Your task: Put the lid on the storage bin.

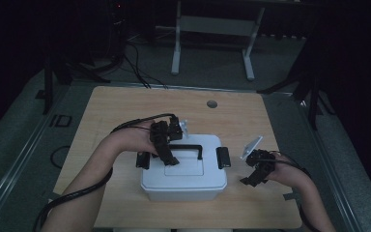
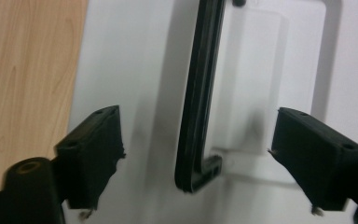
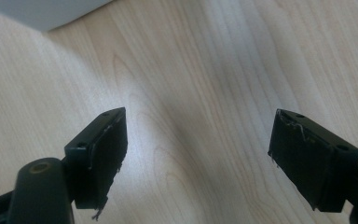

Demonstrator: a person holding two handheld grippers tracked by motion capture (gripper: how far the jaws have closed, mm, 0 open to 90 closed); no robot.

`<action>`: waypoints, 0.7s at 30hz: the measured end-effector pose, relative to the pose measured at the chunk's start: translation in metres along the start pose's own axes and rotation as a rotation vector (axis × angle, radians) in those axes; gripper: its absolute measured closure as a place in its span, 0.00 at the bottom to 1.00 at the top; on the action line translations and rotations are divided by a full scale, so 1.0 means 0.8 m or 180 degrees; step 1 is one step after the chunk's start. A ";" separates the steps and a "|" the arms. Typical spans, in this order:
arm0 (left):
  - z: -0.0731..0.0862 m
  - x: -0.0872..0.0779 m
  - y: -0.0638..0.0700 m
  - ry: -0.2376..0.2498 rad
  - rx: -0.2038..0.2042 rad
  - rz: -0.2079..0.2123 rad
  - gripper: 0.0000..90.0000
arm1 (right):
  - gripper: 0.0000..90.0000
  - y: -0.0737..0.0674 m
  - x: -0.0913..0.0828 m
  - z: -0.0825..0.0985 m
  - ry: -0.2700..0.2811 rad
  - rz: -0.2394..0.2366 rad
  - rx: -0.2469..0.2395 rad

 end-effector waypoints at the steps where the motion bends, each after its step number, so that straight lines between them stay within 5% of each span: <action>1: 0.001 -0.001 0.000 0.0084 0.0002 0.0003 0.16 | 0.21 0.001 0.000 0.000 0.0032 0.0021 0.0024; 9: 0.022 -0.007 -0.012 0.0322 -0.0039 -0.0302 0.04 | 0.20 0.007 -0.002 0.003 0.0323 0.0122 0.0229; 15: 0.042 -0.014 -0.015 0.0529 -0.0130 -0.0326 0.03 | 0.19 0.008 -0.003 0.007 0.0488 0.0140 0.0340; 21: 0.067 -0.011 -0.018 0.0562 -0.0219 -0.0351 0.03 | 0.18 0.008 0.000 0.011 0.0521 0.0160 0.0365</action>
Point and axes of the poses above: each handheld gripper's, and its own axes: x roughly forward along the jaws, z roughly out of its underside, y roughly to its right, the point moved 7 cm from there along x, roughly forward along the jaws, and after that the axes turned 7 degrees about -y, right-handed, at the moved point
